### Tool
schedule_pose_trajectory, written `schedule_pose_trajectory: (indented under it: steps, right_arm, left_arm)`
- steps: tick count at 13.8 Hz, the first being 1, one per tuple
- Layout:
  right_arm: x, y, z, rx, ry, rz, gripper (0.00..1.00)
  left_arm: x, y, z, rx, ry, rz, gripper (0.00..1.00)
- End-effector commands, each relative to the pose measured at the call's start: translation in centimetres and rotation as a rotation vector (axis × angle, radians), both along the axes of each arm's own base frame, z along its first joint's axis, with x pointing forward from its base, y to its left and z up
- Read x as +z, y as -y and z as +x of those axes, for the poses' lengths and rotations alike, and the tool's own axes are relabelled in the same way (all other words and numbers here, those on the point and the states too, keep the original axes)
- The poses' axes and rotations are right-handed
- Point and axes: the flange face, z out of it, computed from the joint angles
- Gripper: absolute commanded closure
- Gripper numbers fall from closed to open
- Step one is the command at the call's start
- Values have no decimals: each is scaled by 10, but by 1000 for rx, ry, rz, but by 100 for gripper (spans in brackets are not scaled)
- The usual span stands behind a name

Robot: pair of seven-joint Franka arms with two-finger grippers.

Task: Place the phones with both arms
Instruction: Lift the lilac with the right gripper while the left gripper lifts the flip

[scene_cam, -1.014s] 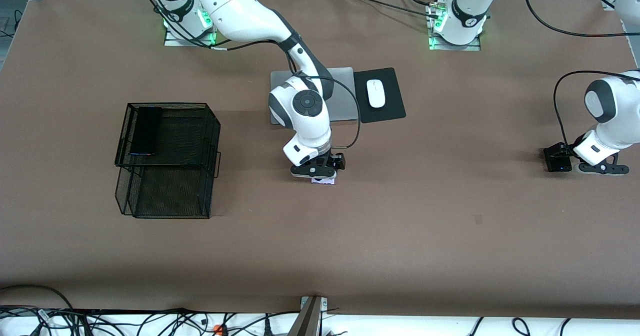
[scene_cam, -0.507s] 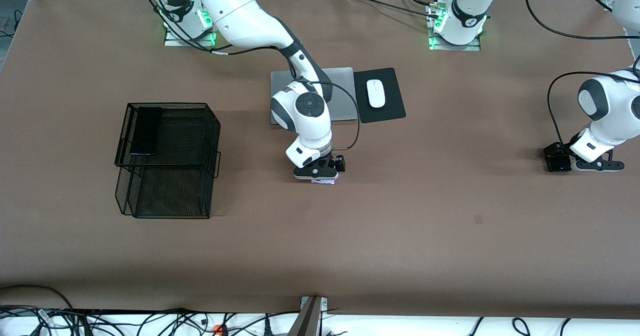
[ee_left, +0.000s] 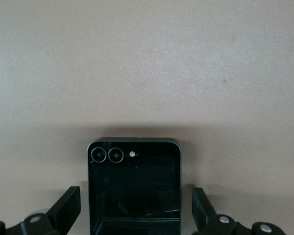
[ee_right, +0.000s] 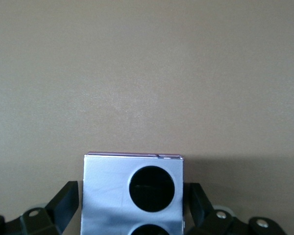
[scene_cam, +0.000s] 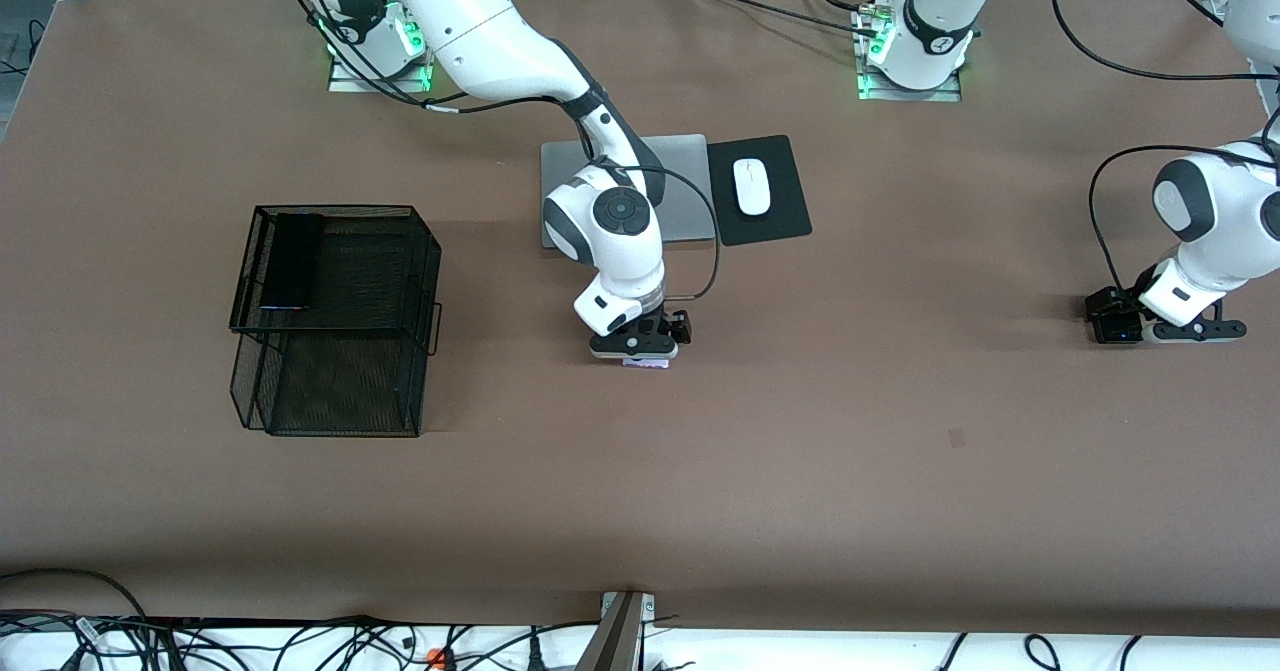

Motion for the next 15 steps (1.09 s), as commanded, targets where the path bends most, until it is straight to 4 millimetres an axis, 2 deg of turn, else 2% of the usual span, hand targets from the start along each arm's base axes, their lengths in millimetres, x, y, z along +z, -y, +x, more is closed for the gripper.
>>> schedule_pose_trajectory:
  steps: [1, 9, 13, 15]
  right_arm:
    - [0, -7, 1, 4, 24, -4, 0]
    - [-1, -6, 0, 11, 27, -13, 3]
    - [-4, -7, -2, 16, 26, -18, 3]
    - [-6, -8, -3, 17, 24, -21, 11]
  left_arm:
    - [-6, 0, 0, 22, 22, -19, 0]
    - [-14, 0, 2, 24, 22, -25, 0]
    - [-14, 1, 3, 68, 29, -38, 40]
    - [-13, 2, 4, 92, 36, -51, 58]
